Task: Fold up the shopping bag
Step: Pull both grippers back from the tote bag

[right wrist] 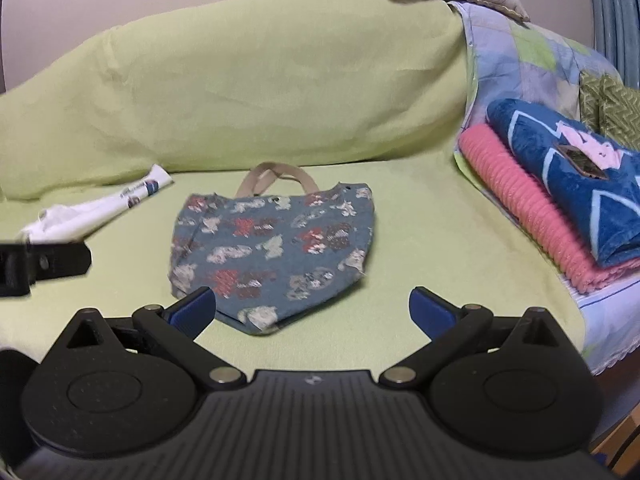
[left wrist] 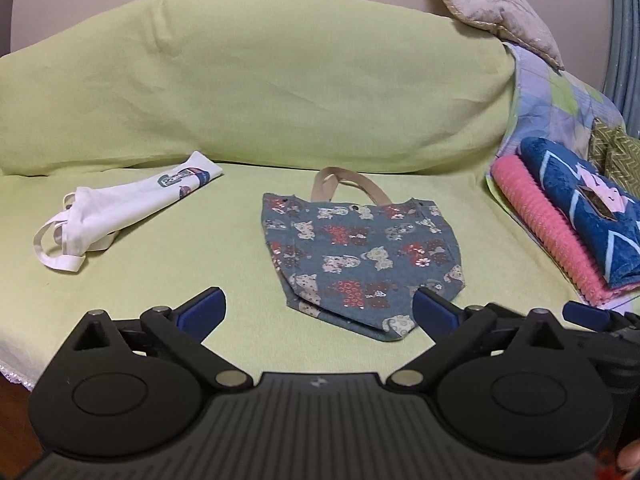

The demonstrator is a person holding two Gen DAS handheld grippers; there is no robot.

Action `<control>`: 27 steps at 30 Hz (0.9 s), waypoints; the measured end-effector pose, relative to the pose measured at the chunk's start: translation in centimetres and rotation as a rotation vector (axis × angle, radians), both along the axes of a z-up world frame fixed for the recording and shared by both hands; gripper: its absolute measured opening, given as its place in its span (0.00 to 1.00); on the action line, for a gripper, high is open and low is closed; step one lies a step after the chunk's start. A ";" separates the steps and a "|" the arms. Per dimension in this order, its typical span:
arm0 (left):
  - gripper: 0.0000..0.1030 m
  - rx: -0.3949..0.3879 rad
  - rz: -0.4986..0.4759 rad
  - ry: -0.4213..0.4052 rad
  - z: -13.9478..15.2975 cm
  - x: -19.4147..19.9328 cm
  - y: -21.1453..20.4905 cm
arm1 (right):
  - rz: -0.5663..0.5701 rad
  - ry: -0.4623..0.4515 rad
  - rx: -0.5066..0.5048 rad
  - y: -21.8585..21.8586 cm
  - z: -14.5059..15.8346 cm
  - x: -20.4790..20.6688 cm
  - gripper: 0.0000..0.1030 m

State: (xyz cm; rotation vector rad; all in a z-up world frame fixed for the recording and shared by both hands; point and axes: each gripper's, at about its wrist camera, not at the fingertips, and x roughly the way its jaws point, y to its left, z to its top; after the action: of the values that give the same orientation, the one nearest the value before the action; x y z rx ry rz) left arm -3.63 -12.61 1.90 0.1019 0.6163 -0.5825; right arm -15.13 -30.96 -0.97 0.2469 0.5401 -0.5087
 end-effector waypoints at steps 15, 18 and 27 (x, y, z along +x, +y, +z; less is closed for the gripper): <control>0.98 -0.001 0.076 0.012 -1.3 3.1 0.5 | -0.118 0.147 -0.065 -0.7 -0.3 4.2 0.99; 0.98 -0.006 0.093 0.048 -1.8 4.1 0.6 | -0.098 0.159 -0.077 -1.1 -0.7 4.8 0.99; 0.98 0.013 0.100 0.180 -4.9 8.0 -1.0 | 0.005 0.071 -0.047 -2.8 -3.0 4.8 0.99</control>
State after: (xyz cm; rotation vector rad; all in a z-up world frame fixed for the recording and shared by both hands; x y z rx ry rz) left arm 4.37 -13.58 -3.00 0.0310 0.7958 -0.4939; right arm -10.33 -33.78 -3.98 0.1835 0.5969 -0.5259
